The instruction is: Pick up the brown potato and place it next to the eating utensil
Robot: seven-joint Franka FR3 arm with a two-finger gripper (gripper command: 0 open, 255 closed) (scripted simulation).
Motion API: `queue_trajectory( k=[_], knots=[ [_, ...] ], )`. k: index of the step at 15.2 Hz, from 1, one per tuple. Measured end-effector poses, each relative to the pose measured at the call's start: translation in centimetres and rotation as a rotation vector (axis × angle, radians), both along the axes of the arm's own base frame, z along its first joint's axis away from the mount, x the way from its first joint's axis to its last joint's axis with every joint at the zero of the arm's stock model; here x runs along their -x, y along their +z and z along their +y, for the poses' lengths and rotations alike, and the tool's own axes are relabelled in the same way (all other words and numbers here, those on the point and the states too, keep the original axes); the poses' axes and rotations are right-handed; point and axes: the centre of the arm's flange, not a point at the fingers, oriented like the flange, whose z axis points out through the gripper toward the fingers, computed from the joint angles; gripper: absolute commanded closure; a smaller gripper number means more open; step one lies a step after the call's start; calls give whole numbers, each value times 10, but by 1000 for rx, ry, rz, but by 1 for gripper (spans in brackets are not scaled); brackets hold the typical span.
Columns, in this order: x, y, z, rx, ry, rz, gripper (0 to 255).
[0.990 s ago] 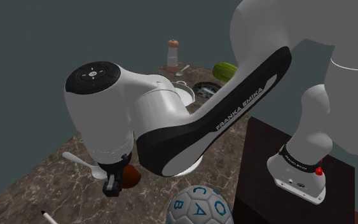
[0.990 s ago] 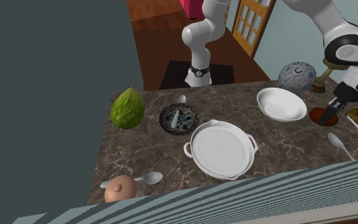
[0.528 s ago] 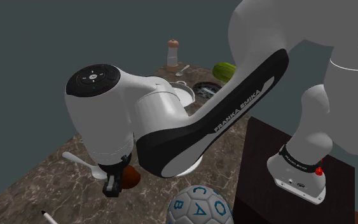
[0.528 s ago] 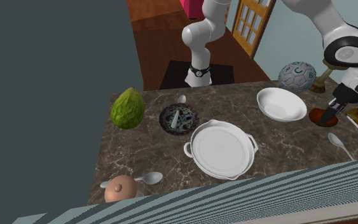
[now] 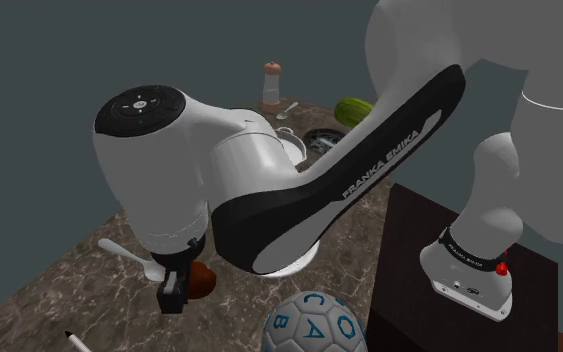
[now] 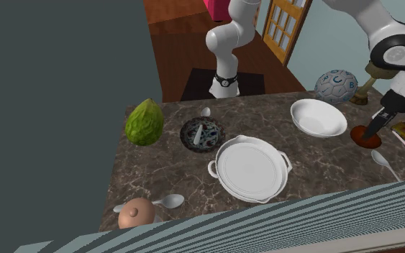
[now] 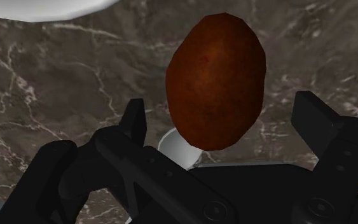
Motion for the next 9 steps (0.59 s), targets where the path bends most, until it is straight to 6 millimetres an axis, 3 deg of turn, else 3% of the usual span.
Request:
queue_trajectory(
  k=[3,9],
  knots=[
    [5,28,-2,0,0,-1,0],
    [5,34,-2,0,0,0,0]
  ],
)
